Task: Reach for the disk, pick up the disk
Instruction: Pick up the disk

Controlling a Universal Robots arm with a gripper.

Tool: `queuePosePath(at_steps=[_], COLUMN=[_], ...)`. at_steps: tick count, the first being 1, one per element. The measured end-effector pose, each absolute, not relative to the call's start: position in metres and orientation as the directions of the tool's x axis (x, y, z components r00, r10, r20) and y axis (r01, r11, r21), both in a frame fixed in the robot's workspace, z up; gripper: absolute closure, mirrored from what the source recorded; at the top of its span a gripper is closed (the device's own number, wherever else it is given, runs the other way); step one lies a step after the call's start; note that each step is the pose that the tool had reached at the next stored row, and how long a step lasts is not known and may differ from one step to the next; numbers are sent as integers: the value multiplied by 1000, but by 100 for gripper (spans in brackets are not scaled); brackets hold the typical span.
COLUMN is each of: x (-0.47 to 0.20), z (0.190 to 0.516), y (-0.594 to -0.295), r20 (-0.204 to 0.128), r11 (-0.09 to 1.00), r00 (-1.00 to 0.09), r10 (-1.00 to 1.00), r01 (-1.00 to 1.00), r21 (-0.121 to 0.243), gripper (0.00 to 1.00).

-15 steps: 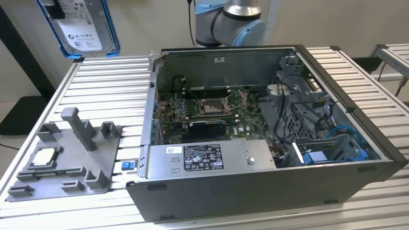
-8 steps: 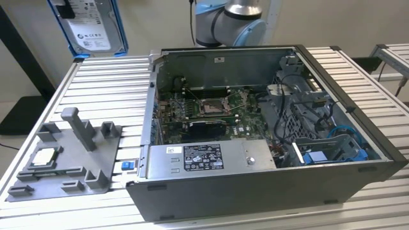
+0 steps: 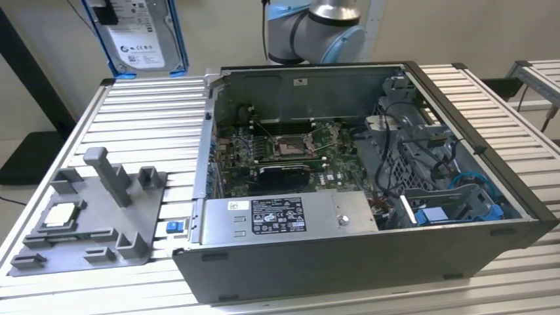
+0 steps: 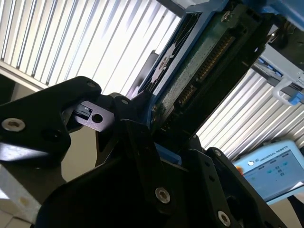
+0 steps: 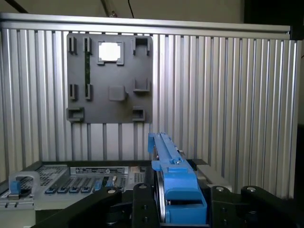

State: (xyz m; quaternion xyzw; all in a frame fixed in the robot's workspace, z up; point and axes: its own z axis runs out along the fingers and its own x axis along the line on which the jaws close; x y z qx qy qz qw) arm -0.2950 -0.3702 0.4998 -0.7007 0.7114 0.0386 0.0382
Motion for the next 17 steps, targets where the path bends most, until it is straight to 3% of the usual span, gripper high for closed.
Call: queuePosePath(at_steps=[17], x=[-247], z=[500], y=[-370], r20=[-108], r11=[15], r00=[-15], r10=[-994], r01=[-1000], r21=[1], gripper=[100])
